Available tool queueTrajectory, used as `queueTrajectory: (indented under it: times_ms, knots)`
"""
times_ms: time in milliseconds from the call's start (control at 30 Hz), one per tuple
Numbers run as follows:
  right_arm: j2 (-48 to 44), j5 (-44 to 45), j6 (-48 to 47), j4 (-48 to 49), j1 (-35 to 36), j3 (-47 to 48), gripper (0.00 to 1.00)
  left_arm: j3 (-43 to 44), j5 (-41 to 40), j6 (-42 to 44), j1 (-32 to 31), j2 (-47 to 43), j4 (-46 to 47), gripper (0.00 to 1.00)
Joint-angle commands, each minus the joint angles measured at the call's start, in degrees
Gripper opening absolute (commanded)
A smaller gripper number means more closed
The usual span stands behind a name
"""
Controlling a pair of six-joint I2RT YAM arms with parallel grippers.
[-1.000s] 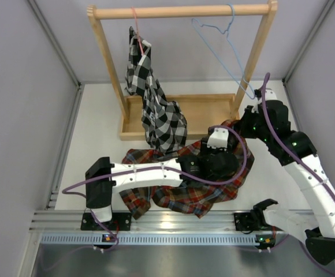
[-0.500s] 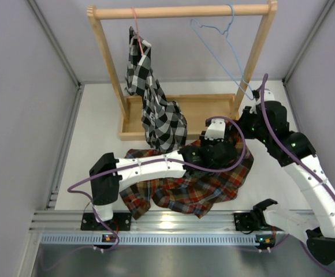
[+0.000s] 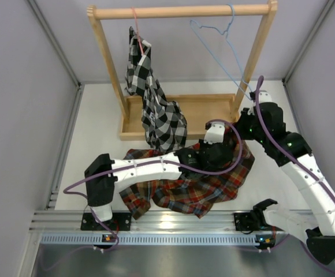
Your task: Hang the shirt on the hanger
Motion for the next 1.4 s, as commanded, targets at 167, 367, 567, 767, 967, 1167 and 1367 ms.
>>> queueTrajectory:
  times_ms: [167, 367, 567, 767, 967, 1167, 1367]
  knots:
    - [-0.81, -0.63, -3.38, 3.37, 0.78, -1.09, 0.00, -8.44, 10.53, 3.63, 0.08, -16.69, -0.86, 0.09]
    - [-1.60, -5.99, -3.04, 4.77, 0.86, -3.11, 0.00, -10.03, 11.52, 6.10, 0.35, -19.96, -2.80, 0.24]
    - [-2.22, -9.33, -1.81, 5.04, 0.86, -3.02, 0.00, -7.31, 14.25, 7.07, 0.96, -13.74, -2.80, 0.37]
    - [-2.48, -8.46, -1.63, 4.95, 0.86, -3.63, 0.00, -5.37, 15.04, 6.10, 1.05, -9.16, -2.72, 0.40]
    - [-1.25, -8.63, -1.63, 4.95, 0.86, -3.81, 0.00, -5.45, 11.80, 3.56, 1.05, -8.09, -2.80, 0.46]
    - [-1.43, -9.42, -1.98, 5.04, 0.86, -3.72, 0.00, -5.81, 7.05, 2.76, 1.05, -9.06, -2.63, 0.59]
    - [-1.60, -9.95, -2.33, 4.95, 0.95, -3.81, 0.00, -5.37, 5.90, 4.69, 1.22, -8.36, 0.61, 0.55]
